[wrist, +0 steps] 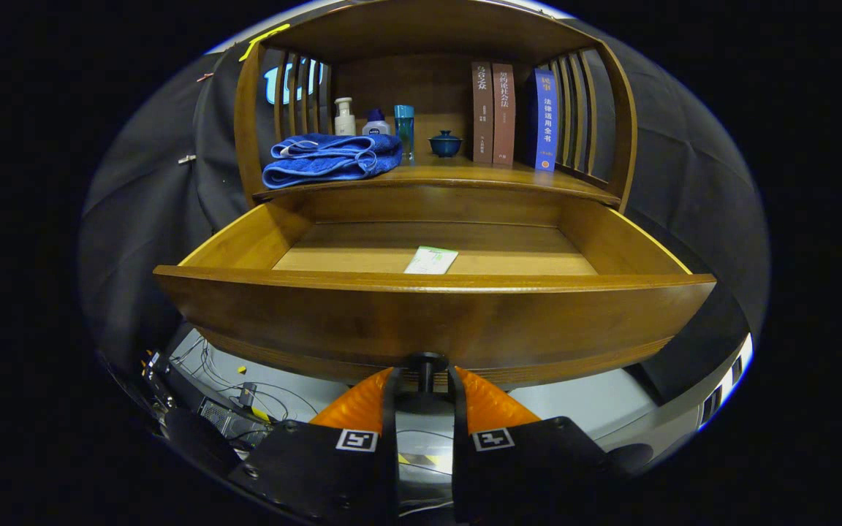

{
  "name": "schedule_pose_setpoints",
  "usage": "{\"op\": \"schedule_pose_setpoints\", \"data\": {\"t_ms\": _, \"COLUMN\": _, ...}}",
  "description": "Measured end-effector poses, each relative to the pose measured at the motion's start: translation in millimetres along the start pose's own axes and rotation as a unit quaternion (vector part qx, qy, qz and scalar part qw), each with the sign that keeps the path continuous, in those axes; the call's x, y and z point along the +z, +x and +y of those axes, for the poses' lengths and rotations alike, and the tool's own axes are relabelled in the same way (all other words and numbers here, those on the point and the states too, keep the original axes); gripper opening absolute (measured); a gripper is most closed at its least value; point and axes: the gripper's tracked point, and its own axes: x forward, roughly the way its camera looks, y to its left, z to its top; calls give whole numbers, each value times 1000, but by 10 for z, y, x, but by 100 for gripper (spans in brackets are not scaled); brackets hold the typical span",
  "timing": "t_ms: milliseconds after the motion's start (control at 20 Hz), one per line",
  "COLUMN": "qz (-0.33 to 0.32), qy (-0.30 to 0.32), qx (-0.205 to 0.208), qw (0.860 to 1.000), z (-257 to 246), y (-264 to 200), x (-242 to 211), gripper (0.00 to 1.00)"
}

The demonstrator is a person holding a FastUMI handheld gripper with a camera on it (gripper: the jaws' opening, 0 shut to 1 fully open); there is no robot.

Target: Pull open the drawer, take out the items inside it, and place them on the countertop above the cabinet.

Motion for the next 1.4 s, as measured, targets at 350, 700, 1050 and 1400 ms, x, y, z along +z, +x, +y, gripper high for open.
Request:
{"op": "schedule_pose_setpoints", "data": {"t_ms": 350, "qz": 11, "qy": 7, "qx": 5, "qw": 1000, "z": 11, "y": 3, "x": -97, "gripper": 43}}
{"op": "schedule_pose_setpoints", "data": {"t_ms": 700, "qz": -14, "qy": 3, "qx": 11, "qw": 1000, "z": 84, "y": -271, "x": 62, "gripper": 97}}
{"op": "schedule_pose_setpoints", "data": {"t_ms": 1050, "qz": -61, "qy": 33, "qx": 30, "qw": 997, "z": 206, "y": -456, "x": 891, "gripper": 96}}
{"op": "schedule_pose_setpoints", "data": {"t_ms": 1400, "qz": 13, "qy": 41, "qx": 8, "qw": 999, "z": 217, "y": 399, "x": 1308, "gripper": 96}}
